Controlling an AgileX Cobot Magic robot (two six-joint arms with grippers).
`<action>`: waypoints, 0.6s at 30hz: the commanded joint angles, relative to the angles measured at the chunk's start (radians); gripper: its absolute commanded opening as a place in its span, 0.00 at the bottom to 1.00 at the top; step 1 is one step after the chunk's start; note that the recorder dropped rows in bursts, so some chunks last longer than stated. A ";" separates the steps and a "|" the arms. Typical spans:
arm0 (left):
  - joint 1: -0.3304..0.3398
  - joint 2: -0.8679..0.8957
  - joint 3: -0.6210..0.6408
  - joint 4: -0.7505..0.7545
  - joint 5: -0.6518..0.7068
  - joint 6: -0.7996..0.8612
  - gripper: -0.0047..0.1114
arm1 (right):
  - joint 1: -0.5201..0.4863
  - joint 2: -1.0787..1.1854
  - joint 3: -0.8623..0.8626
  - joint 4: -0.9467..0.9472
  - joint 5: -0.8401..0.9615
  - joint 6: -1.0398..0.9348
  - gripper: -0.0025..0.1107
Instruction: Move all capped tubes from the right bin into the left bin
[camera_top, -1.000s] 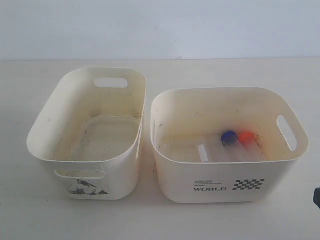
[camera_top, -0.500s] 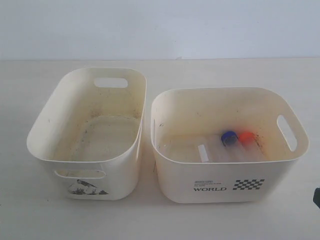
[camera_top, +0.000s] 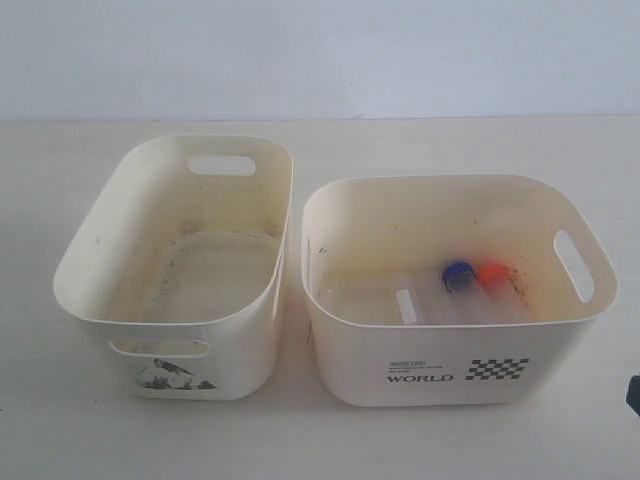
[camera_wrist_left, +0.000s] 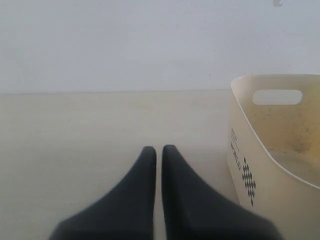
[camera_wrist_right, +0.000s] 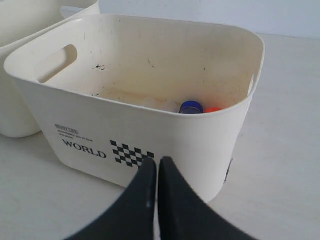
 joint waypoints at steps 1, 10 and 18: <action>0.000 0.000 -0.004 -0.004 0.000 -0.010 0.08 | 0.003 -0.005 0.000 -0.008 -0.072 -0.018 0.03; 0.000 0.000 -0.004 -0.004 0.000 -0.010 0.08 | 0.003 -0.005 0.000 -0.007 -0.609 -0.013 0.03; 0.000 0.000 -0.004 -0.004 0.000 -0.010 0.08 | 0.003 -0.005 0.000 0.001 -0.871 0.062 0.03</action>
